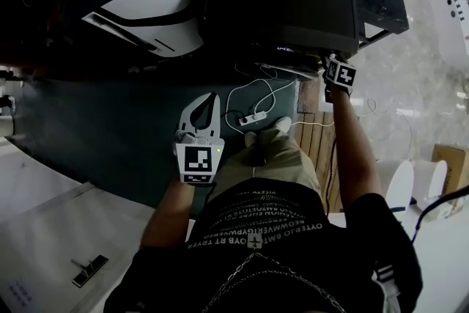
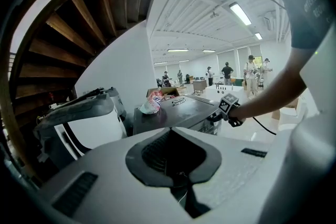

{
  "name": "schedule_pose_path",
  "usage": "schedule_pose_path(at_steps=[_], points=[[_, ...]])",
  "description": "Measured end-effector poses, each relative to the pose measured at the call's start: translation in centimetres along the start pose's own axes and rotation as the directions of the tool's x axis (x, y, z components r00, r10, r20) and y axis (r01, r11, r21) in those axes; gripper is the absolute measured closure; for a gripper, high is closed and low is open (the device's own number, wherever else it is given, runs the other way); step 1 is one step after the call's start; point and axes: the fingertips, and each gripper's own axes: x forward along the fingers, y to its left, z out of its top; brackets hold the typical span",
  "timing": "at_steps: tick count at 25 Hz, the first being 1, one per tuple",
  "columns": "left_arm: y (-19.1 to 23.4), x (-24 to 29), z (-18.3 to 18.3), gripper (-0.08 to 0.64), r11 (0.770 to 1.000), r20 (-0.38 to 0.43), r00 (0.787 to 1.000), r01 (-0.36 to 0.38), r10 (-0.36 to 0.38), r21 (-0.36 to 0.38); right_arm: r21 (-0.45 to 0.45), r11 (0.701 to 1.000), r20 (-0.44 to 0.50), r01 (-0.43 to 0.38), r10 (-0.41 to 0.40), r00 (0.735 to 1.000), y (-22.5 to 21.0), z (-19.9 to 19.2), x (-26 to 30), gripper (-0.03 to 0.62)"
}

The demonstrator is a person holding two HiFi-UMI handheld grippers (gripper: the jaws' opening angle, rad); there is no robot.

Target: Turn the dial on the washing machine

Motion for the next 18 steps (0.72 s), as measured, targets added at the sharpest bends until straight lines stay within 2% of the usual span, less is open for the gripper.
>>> schedule_pose_path(at_steps=[2, 4, 5, 6, 7, 8, 9, 10, 14, 16, 18], points=[[0.4, 0.1, -0.5, 0.555, 1.000, -0.011, 1.000, 0.002, -0.002, -0.006, 0.138, 0.984, 0.017, -0.110, 0.109, 0.994, 0.1, 0.0, 0.0, 0.356], [0.6, 0.2, -0.8, 0.555, 1.000, -0.020, 1.000, 0.010, -0.011, -0.019, 0.235, 0.957, 0.005, -0.170, 0.174, 0.985, 0.2, -0.4, -0.2, 0.356], [0.7, 0.3, -0.9, 0.555, 1.000, -0.021, 1.000, 0.014, -0.014, -0.025, 0.216, 0.962, -0.003, -0.165, 0.169, 0.986, 0.1, -0.4, -0.3, 0.356], [0.8, 0.3, -0.8, 0.555, 1.000, -0.020, 1.000, 0.015, -0.015, -0.026, 0.142, 0.981, -0.007, -0.132, 0.134, 0.991, 0.0, -0.1, -0.5, 0.357], [0.8, 0.3, -0.6, 0.555, 1.000, -0.016, 1.000, 0.015, -0.015, -0.023, 0.025, 0.997, -0.002, -0.076, 0.076, 0.997, 0.0, 0.4, -0.9, 0.357], [0.9, 0.4, -0.4, 0.555, 1.000, -0.012, 1.000, 0.015, -0.015, -0.018, -0.098, 0.995, 0.006, -0.012, 0.013, 1.000, 0.0, 1.0, -1.3, 0.359], [0.9, 0.4, -0.1, 0.555, 1.000, -0.007, 1.000, 0.016, -0.016, -0.014, -0.190, 0.981, 0.005, 0.038, -0.038, 0.999, 0.1, 1.2, -1.6, 0.357], [1.0, 0.5, 0.1, 0.555, 1.000, -0.004, 1.000, 0.016, -0.016, -0.009, -0.238, 0.969, -0.012, 0.058, -0.063, 0.998, 0.6, 1.1, -1.6, 0.357], [1.1, 0.6, 0.1, 0.555, 1.000, -0.005, 1.000, 0.015, -0.015, -0.012, -0.246, 0.967, -0.124, 0.061, -0.094, 0.988, 1.5, -0.9, -0.6, 0.384], [1.1, 0.5, -0.3, 0.555, 1.000, -0.010, 1.000, 0.013, -0.013, -0.021, -0.235, 0.968, -0.095, 0.083, -0.108, 0.990, 1.0, -0.4, -0.3, 0.394], [1.0, 0.4, -0.6, 0.554, 1.000, -0.016, 1.000, 0.012, -0.012, -0.025, -0.153, 0.987, -0.052, 0.051, -0.059, 0.997, 0.6, 0.4, -0.2, 0.408]])
